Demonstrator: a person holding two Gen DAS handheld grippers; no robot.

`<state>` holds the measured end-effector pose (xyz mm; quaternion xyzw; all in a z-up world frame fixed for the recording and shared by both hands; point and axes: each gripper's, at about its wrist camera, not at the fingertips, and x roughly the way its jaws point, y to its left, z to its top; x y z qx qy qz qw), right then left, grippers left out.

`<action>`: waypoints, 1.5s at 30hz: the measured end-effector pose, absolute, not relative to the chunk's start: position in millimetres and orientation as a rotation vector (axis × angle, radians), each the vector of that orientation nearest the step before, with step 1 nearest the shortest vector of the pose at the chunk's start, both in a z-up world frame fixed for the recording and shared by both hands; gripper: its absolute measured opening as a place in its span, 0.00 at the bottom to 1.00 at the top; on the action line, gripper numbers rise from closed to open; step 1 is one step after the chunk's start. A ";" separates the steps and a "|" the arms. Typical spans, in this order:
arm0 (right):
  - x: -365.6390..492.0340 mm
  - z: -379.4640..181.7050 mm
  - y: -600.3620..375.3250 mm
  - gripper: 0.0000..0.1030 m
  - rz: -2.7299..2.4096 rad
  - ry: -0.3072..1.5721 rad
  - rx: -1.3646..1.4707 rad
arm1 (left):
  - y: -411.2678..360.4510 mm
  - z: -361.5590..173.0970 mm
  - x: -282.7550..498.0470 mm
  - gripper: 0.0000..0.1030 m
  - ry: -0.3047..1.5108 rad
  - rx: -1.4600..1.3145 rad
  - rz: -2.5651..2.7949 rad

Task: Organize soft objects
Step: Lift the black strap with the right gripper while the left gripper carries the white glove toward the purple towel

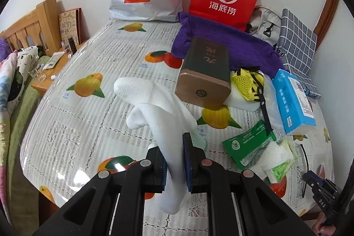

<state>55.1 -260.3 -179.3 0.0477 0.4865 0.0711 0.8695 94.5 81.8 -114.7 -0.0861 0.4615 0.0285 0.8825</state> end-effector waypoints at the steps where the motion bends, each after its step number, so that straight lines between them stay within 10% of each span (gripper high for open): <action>1: 54.4 -176.9 -259.8 0.19 0.151 1.014 0.099 | 81.5 -111.7 93.9 0.12 0.956 -0.178 0.058; 45: 242.8 -51.5 -238.4 0.19 0.198 0.823 0.123 | 53.9 -27.7 262.7 0.12 0.832 -0.046 0.022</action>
